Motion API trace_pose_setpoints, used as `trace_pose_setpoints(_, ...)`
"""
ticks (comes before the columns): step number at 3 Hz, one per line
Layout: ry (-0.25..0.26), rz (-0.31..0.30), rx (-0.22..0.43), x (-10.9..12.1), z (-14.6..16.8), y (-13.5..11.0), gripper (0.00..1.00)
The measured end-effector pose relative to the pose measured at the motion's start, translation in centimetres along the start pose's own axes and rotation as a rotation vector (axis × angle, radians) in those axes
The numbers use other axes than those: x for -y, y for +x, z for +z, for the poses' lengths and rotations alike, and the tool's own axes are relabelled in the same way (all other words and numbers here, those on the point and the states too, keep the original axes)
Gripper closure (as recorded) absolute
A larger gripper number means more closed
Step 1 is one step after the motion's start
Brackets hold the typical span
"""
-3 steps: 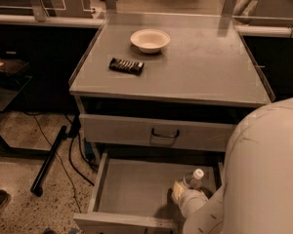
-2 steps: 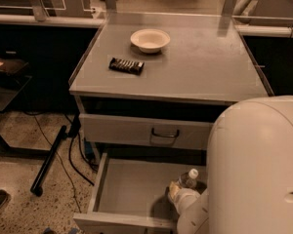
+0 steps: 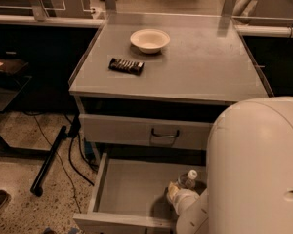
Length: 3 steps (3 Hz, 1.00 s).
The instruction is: Place blue plastic bottle into middle drawer
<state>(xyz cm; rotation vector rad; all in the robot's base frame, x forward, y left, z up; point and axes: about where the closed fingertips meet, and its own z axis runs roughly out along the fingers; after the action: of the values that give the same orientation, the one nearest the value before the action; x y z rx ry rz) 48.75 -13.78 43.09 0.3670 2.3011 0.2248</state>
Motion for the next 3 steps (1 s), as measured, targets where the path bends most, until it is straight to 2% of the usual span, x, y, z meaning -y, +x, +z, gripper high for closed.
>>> trace_pose_setpoints(1, -0.027, 0.011, 0.004, -0.38, -0.42, -0.56, 1.0)
trace_pose_setpoints(3, -0.065, 0.024, -0.015, -1.13, -0.69, -0.08, 1.0)
